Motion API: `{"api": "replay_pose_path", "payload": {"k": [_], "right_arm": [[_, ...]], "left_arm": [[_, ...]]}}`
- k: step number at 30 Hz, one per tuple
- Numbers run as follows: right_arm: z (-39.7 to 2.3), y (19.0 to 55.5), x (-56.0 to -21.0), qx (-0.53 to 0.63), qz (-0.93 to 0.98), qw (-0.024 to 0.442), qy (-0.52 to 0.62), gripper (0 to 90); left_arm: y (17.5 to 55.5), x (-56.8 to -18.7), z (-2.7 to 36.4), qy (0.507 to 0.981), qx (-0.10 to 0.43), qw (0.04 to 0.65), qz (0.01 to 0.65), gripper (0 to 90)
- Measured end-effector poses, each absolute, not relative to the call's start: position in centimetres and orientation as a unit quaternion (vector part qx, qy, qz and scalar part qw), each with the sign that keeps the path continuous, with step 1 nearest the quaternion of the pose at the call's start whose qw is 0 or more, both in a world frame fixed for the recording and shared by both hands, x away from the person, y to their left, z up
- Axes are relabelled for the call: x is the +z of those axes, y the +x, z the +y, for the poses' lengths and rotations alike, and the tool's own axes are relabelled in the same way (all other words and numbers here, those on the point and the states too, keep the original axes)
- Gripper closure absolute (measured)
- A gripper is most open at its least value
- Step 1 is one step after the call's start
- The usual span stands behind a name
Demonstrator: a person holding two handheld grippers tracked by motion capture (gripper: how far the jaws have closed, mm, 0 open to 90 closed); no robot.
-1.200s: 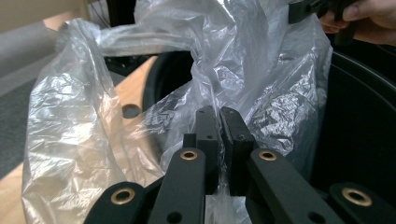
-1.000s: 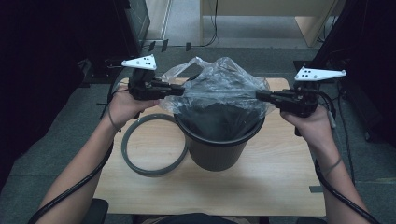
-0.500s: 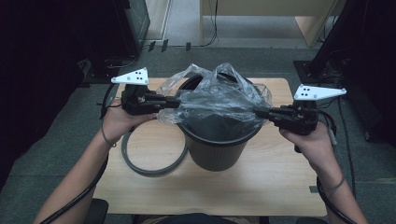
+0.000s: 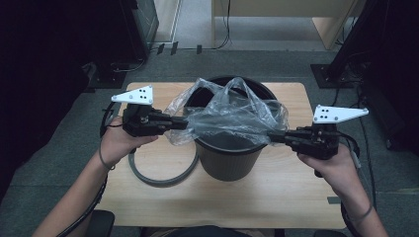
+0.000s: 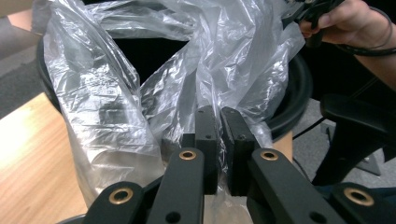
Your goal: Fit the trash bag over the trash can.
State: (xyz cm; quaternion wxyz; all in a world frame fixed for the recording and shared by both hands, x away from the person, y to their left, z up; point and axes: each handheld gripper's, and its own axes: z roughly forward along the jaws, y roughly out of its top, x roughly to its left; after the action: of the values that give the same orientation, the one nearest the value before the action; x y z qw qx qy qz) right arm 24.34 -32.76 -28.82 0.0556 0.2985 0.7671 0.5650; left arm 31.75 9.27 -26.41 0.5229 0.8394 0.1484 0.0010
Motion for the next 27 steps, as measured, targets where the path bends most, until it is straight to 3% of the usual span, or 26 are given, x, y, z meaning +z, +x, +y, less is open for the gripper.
{"api": "replay_pose_path", "payload": {"k": [8, 27], "right_arm": [[-32.7, 24.4, -27.9, 0.571, 0.762, 0.066, 0.297, 90.0], [-31.0, 22.6, -30.1, 0.528, 0.808, 0.024, 0.26, 90.0]], "left_arm": [[31.8, -25.7, 8.8, 0.841, 0.005, 0.521, 0.145, 86.0], [29.3, -28.5, 9.9, 0.852, -0.011, 0.51, 0.118, 86.3]]}}
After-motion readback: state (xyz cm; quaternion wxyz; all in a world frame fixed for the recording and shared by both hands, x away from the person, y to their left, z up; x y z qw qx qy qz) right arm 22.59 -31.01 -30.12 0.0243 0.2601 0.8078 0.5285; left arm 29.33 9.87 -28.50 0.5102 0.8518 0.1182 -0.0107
